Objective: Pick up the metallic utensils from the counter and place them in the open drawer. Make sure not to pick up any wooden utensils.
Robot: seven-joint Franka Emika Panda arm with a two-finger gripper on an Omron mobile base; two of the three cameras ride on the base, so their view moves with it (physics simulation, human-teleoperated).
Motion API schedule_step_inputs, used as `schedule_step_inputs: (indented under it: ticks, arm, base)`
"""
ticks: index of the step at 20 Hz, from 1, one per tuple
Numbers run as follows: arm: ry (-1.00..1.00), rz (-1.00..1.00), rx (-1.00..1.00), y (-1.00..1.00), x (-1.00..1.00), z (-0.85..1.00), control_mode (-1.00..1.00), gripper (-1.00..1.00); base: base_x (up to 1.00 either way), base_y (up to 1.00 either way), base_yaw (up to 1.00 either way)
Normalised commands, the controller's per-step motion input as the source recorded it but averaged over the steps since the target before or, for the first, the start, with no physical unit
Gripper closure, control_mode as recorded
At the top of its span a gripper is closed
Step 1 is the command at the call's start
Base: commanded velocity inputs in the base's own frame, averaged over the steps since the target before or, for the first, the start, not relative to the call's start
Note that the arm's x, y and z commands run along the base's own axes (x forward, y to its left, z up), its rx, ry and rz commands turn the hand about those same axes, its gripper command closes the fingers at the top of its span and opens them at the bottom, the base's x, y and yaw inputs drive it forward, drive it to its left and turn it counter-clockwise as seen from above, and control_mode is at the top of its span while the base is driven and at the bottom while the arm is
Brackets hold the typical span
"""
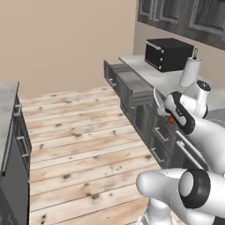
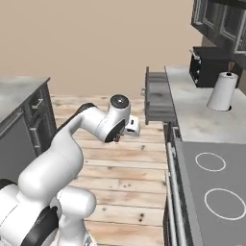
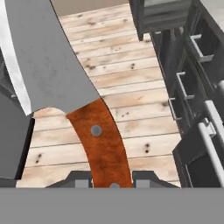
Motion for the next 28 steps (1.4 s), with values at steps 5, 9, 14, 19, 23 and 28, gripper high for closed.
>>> schedule_step_inputs:
  ticks: [5,9,14,19,23,28]
  arm:
    - [0.0,0.0,0.0,0.0,0.0,0.0,1.0,1.0]
    - [0.0,0.0,0.0,0.0,0.0,0.0,1.0,1.0]
    - [0.0,0.0,0.0,0.0,0.0,0.0,1.0,1.0]
    - [0.0,0.0,0.0,0.0,0.0,0.0,1.0,1.0]
    - [0.0,0.0,0.0,0.0,0.0,0.0,1.0,1.0]
    - [0.0,0.0,0.0,0.0,0.0,0.0,1.0,1.0]
  base:
    - [1.0,-0.63,0.33]
    - [1.0,-0.73,0.25]
    - [1.0,-0.6,0.09]
    - [1.0,-0.22,0.0]
    - [1.0,0.0,0.0]
    - [0.55,-0.12,0.0]
